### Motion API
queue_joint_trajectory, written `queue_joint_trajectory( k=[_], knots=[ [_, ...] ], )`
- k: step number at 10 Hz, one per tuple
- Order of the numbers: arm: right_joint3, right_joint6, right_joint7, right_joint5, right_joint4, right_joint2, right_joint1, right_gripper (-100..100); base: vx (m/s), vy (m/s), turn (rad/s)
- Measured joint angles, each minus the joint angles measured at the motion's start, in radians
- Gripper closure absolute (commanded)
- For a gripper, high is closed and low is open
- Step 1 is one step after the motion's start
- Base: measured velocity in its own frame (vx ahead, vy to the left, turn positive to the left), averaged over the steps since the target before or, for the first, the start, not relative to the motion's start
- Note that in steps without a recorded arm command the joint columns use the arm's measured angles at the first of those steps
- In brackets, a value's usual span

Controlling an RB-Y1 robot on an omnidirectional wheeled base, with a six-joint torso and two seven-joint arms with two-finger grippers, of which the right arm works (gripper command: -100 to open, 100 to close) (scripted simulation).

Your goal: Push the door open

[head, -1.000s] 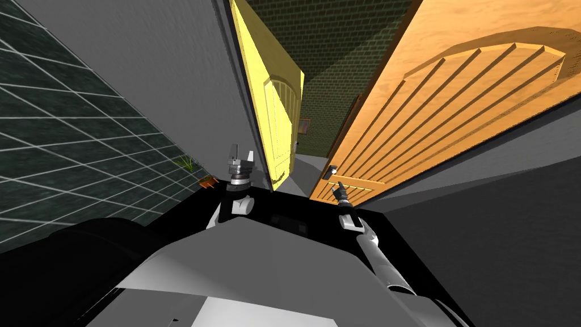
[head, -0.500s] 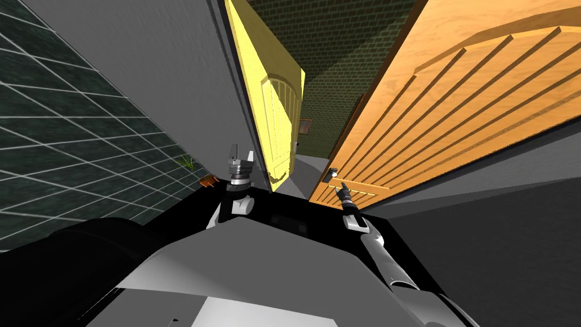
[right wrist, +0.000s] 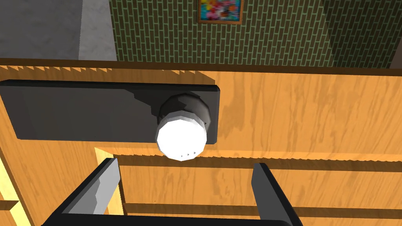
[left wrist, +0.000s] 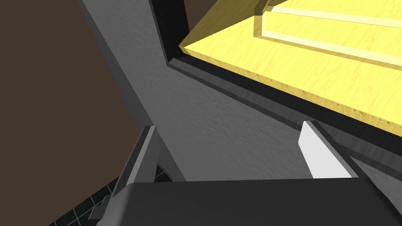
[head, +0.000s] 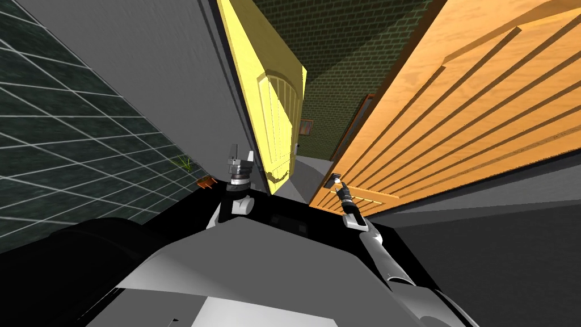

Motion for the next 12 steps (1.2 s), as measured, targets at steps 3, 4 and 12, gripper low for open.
queue_joint_trajectory(
  k=[3,4,12],
  knots=[
    [-0.013,0.008,0.007,0.002,0.016,0.011,-0.014,-100,0.176,-0.039,0.033],
    [-0.013,0.009,0.008,0.002,0.016,0.012,-0.015,100,-0.012,0.003,-0.008],
    [-0.018,0.015,0.022,0.007,0.022,0.031,-0.022,100,0.048,0.005,-0.038]
  ],
)
